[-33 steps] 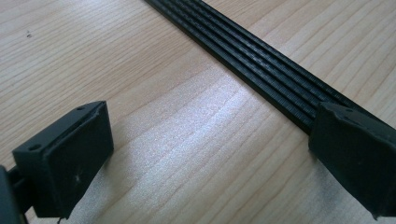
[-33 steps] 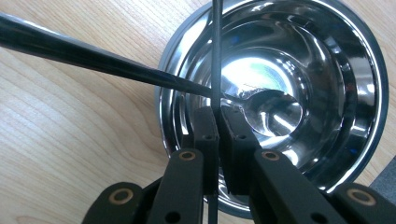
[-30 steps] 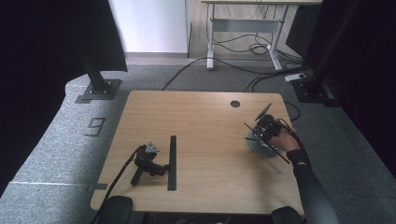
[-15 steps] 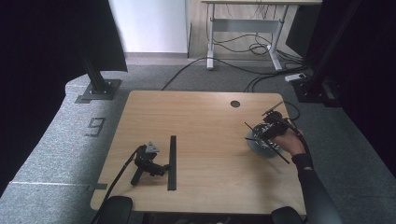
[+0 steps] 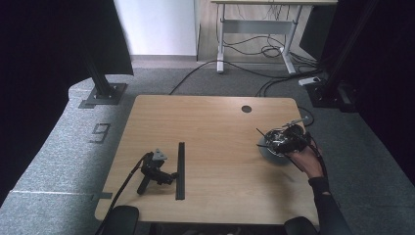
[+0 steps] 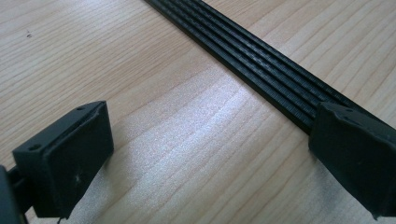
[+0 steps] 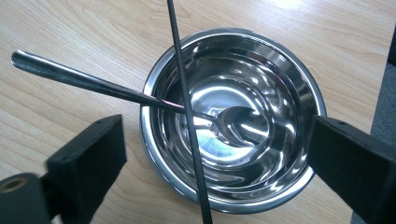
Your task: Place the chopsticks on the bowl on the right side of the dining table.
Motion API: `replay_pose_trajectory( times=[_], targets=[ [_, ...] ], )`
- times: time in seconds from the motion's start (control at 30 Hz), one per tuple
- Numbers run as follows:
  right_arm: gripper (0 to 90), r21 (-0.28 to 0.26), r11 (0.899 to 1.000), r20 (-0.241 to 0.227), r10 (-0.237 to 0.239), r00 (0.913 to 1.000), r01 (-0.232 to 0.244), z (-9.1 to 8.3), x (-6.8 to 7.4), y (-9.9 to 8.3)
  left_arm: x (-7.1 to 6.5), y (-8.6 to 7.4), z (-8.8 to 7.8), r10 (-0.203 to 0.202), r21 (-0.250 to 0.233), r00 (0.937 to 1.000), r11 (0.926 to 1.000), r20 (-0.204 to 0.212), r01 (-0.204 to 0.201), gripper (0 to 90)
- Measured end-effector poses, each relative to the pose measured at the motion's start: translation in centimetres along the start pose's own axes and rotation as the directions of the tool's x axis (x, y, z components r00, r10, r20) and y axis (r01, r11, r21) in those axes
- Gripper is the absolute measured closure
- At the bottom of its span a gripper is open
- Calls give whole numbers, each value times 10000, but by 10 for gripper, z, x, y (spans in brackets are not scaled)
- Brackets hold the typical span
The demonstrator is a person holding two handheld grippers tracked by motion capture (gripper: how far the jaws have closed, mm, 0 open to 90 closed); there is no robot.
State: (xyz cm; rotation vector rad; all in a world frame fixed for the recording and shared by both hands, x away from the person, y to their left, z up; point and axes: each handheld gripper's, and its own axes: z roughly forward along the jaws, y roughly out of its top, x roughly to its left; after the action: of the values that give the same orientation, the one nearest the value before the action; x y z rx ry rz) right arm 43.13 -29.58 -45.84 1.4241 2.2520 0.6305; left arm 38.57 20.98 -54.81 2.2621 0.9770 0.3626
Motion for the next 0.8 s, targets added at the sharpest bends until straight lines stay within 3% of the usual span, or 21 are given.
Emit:
replay_pose_trajectory(
  times=[0.47, 0.8],
  targets=[
    [0, -1219, 9886, 433, 936, 9947, -878, 2, -2, -34, 0, 0, 0, 39, 26, 10000, 10000, 1, -39, 0],
    [0, -1309, 9850, 777, 1231, 9894, -1123, 8, -7, -50, 0, 0, 0, 32, 20, 10000, 10000, 5, -32, 0]
  ],
)
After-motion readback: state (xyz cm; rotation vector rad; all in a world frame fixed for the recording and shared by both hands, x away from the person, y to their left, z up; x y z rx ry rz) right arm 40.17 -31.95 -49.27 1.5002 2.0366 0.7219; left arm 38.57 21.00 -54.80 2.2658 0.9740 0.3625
